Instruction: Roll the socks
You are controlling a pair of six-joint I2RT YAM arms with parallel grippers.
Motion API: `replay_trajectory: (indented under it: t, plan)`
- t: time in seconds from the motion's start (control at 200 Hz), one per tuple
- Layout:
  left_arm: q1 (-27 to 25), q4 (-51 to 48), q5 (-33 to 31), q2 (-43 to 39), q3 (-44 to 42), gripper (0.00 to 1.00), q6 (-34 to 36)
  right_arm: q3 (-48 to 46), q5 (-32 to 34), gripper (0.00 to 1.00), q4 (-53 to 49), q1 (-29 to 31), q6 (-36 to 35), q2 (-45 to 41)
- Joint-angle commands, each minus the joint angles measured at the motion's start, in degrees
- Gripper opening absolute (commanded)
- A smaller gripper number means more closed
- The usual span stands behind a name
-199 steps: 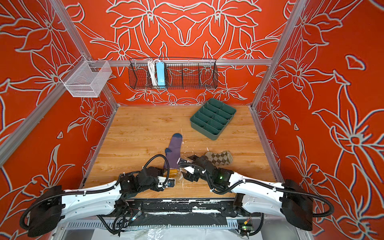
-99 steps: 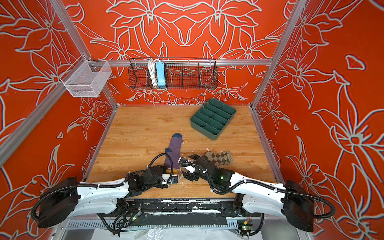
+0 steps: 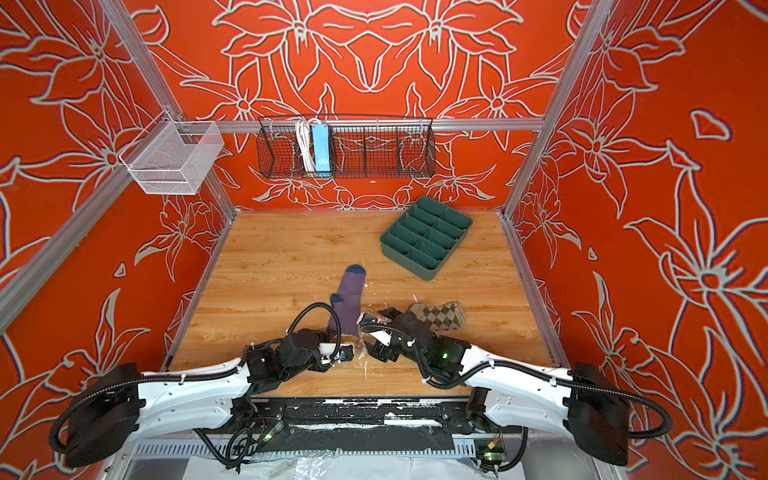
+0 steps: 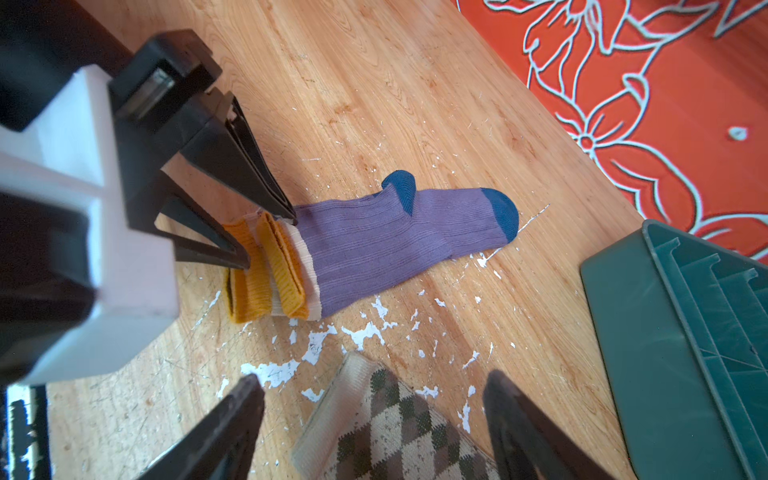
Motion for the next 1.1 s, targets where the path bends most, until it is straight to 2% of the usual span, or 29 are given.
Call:
replay_trajectory:
  t: [0.0, 0.115, 0.2, 0.34, 0.445, 0.55, 0.661, 0.771, 0.971, 1.096]
  plan:
    - [1.49, -2.36, 3.66, 1.13, 2.06, 0.41, -1.28, -0.32, 0.53, 0.85, 0.64, -0.49, 0.94, 0.16]
    - [2.62, -3.98, 4.02, 0.39, 4.23, 0.43, -2.22, -0.02, -1.03, 0.85, -0.58, -0.49, 0.56, -0.15]
    - [4.42, -5.09, 3.54, -2.91, 6.15, 0.56, -3.7, 0.1, -6.55, 0.85, -1.41, -0.48, -1.35, 1.09]
    - [6.64, -13.15, 5.11, -14.96, 9.75, 0.64, -2.86, 3.19, -12.07, 0.84, -2.65, -0.39, -2.84, 7.57]
    - [6.82, -20.72, 3.62, -23.73, 11.3, 0.65, -0.41, 8.06, -13.91, 0.8, -3.32, -0.48, -3.12, 14.05]
    - [6.82, -28.86, 3.91, -32.39, 11.94, 0.66, 3.38, 12.63, -16.02, 0.72, -2.65, -0.55, -2.93, 20.59]
    - [6.82, -37.54, 3.74, -38.54, 12.4, 0.67, 6.0, 15.97, -16.78, 0.67, -1.55, -0.75, -2.57, 26.06]
    - [6.81, -42.76, 2.58, -42.17, 12.05, 0.67, 6.3, 18.37, -17.9, 0.64, -1.38, -1.26, -2.31, 30.37]
    - [6.73, -44.08, 4.02, -45.8, 11.13, 0.68, 6.45, 21.07, -20.82, 0.6, -2.09, -1.63, -1.43, 35.93]
    - [6.73, -45.29, 5.54, -44.79, 11.39, 0.69, 8.11, 22.34, -24.31, 0.49, -4.35, -1.63, -1.45, 37.96]
